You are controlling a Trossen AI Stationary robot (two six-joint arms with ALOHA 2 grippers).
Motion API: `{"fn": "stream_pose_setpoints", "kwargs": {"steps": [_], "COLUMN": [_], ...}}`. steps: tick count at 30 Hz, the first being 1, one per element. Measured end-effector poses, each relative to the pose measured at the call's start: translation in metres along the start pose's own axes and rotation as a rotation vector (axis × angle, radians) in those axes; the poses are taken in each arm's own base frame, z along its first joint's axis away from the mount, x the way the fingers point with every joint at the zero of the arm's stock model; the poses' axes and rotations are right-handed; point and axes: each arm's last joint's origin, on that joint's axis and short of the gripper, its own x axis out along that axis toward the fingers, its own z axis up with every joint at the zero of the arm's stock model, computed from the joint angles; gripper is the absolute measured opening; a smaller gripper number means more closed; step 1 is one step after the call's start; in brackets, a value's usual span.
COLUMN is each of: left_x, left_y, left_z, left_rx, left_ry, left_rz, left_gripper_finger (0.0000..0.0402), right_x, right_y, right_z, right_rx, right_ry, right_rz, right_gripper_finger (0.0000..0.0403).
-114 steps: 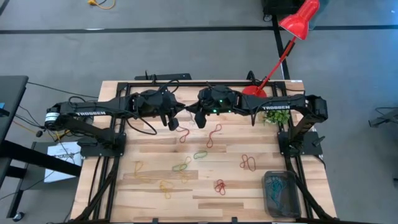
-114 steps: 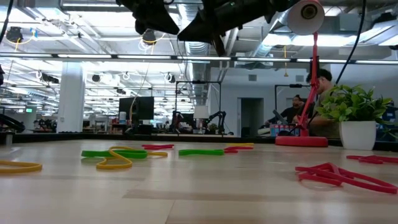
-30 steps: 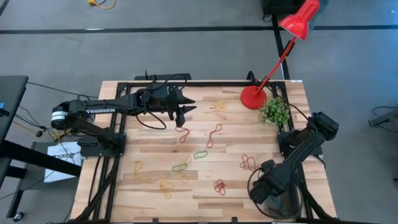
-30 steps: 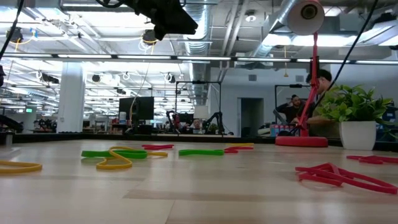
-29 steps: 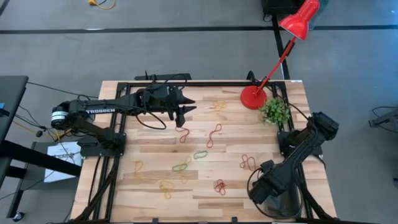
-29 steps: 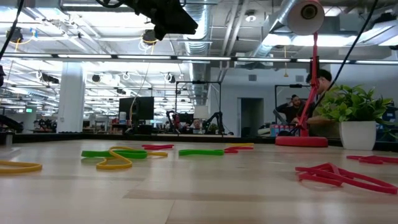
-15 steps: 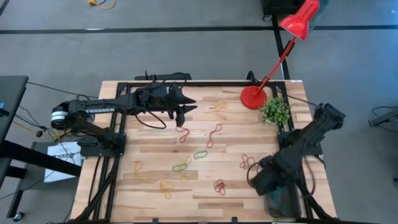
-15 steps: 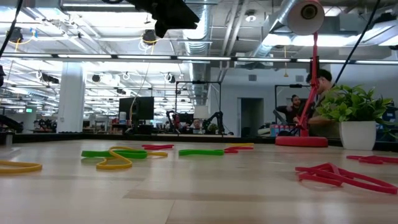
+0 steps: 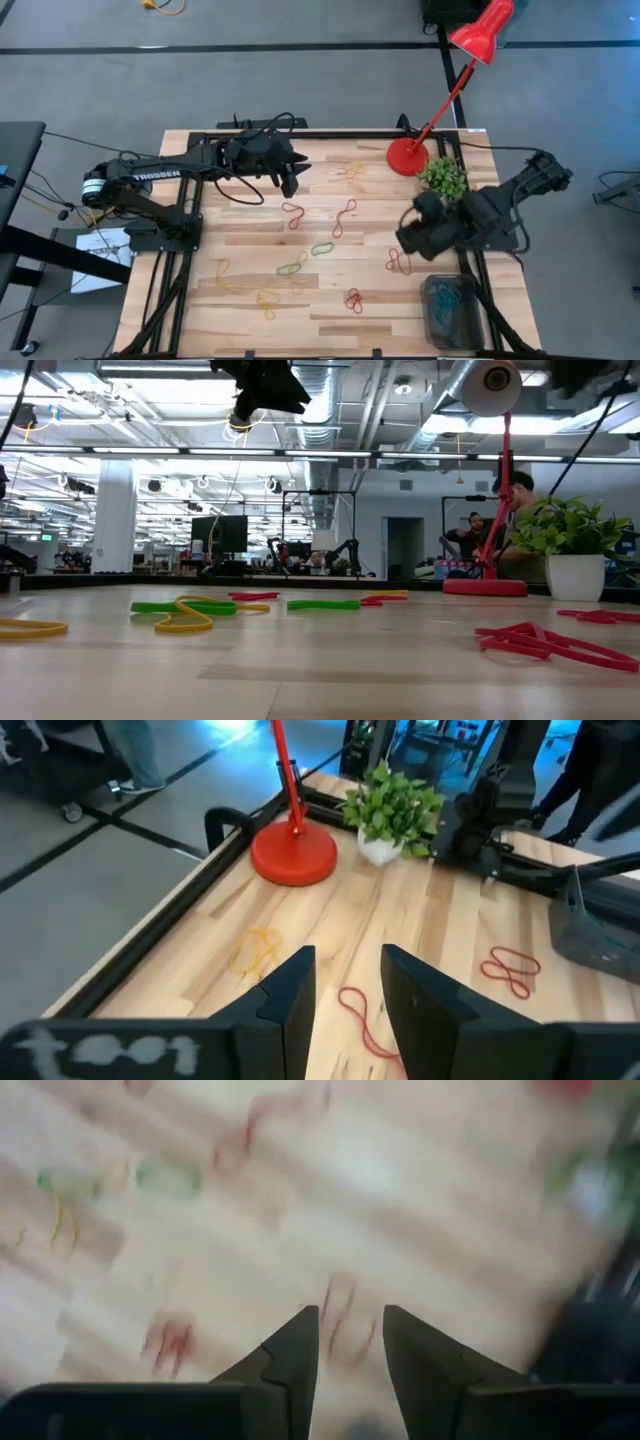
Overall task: Pick and place items into bin
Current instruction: Put the yellow rubber band into the black bin
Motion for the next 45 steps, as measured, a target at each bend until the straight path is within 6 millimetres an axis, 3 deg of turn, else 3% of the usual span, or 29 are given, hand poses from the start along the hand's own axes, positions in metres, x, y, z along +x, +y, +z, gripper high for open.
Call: {"fn": "stream_pose_setpoints", "kwargs": {"steps": [12,20,25,32,38,45], "left_x": [-0.029,-0.052,-0.064,-0.076,-0.083,-0.083], "left_y": [-0.003,-0.004,-0.003,-0.002,-0.005,-0.005], "left_z": [0.045,0.077,0.084,0.091,0.097,0.098], "left_rx": [-0.003,0.011,0.051,-0.029,-0.026,-0.025], "left_ry": [-0.066,-0.174,-0.154,-0.171,-0.197,-0.196], "left_rz": [0.062,0.115,0.174,0.223,0.209,0.210], "left_gripper_finger": [0.0105,0.0105,0.0105,0.0105,0.0105,0.0105], "right_x": [0.029,0.065,0.095,0.165,0.223,0.266], "right_y": [-0.027,-0.054,-0.067,-0.062,-0.059,-0.067], "right_z": [0.083,0.151,0.182,0.203,0.212,0.210], "right_rx": [-0.155,-0.295,-0.281,-0.366,-0.247,-0.121], "right_ry": [-0.012,-0.018,-0.128,-0.089,-0.015,0.097], "right_rz": [-0.113,0.110,0.209,0.167,0.085,0.019], "right_gripper_finger": [0.0107,0.0107,0.0107,0.0107,0.0107,0.0107]}}
